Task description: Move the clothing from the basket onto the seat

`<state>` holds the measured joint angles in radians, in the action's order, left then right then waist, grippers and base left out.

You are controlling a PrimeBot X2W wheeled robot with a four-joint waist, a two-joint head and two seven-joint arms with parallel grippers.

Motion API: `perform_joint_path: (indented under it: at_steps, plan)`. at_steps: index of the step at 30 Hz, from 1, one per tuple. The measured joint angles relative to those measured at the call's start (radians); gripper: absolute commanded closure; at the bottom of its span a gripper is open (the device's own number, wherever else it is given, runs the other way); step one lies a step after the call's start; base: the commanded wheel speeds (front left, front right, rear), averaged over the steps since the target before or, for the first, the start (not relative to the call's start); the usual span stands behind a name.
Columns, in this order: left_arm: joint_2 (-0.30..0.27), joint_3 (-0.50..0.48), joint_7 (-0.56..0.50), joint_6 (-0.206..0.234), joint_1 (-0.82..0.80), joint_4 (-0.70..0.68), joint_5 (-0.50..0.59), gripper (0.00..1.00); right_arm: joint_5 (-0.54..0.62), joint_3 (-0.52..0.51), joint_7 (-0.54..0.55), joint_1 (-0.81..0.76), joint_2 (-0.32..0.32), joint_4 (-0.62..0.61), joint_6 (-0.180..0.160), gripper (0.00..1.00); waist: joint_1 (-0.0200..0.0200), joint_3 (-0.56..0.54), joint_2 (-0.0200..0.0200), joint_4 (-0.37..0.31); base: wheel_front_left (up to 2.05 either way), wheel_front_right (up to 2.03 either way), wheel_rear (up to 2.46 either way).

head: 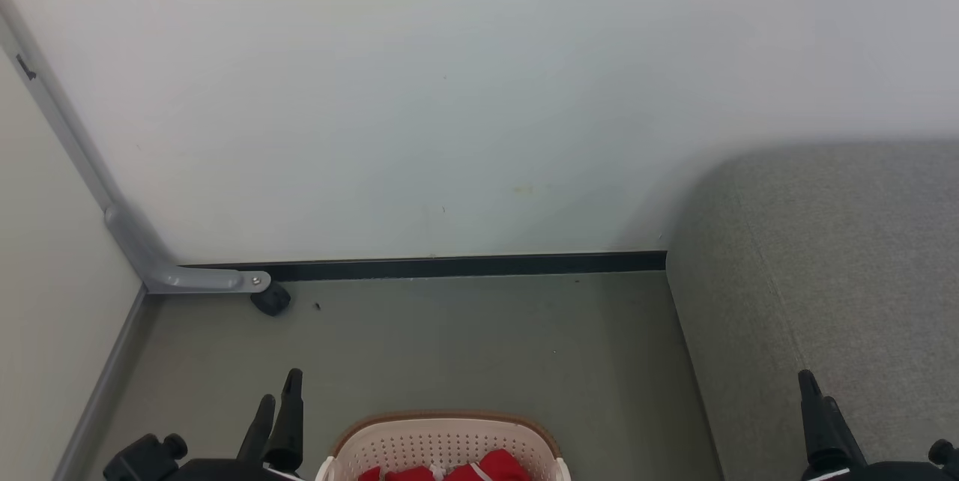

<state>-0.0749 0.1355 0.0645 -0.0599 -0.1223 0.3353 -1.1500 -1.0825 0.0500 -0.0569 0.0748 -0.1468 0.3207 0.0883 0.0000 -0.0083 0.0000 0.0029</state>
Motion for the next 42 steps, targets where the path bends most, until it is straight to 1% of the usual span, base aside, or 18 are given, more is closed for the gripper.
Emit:
perform_joint_path:
  at_steps: [7,11,16,18,19,28,31,36,42]
  plan:
    - [-0.023,0.05,0.02,0.035,-0.004,0.001,0.143,0.0,0.14,0.053,-0.029,0.006,-0.03,0.002,-0.037,0.0,0.0,-0.006,0.0,-0.001,0.0,0.0,0.0]
    - [-0.03,0.079,0.036,0.053,-0.015,0.004,0.217,0.0,0.208,0.08,-0.043,0.019,-0.044,0.004,-0.048,0.0,0.0,-0.009,0.0,-0.001,0.0,0.0,0.0]
    - [-0.04,0.108,0.056,0.07,-0.017,0.011,0.302,0.0,0.286,0.112,-0.061,0.019,-0.058,0.007,-0.07,0.0,0.0,-0.013,0.0,-0.002,0.0,0.0,0.0]
    - [-0.043,0.114,0.062,0.078,-0.017,0.014,0.328,0.0,0.313,0.124,-0.069,0.019,-0.061,0.009,-0.073,0.0,0.0,-0.015,0.0,-0.002,0.0,0.0,0.0]
    - [-0.047,0.125,0.07,0.083,-0.017,0.016,0.363,0.0,0.344,0.135,-0.075,0.019,-0.065,0.01,-0.081,0.0,0.0,-0.016,0.0,-0.002,0.0,0.0,0.0]
    - [-0.046,0.146,0.104,0.11,-0.017,0.024,0.481,0.0,0.463,0.177,-0.111,0.019,-0.083,0.016,-0.106,0.0,0.0,-0.019,0.0,-0.002,0.0,0.0,0.0]
    - [-0.044,0.152,0.116,0.117,-0.017,0.034,0.508,0.0,0.498,0.191,-0.122,0.019,-0.088,0.019,-0.108,0.0,0.0,-0.019,0.0,-0.002,0.0,0.0,0.0]
    - [-0.034,0.157,0.134,0.132,-0.017,0.044,0.563,0.0,0.564,0.212,-0.14,0.019,-0.096,0.022,-0.125,0.0,0.0,-0.021,0.0,0.0,0.0,0.0,0.0]
    - [-0.028,0.16,0.156,0.149,-0.017,0.055,0.628,0.0,0.64,0.23,-0.164,0.023,-0.114,0.031,-0.134,0.0,0.0,-0.023,0.0,0.001,0.0,0.0,0.0]
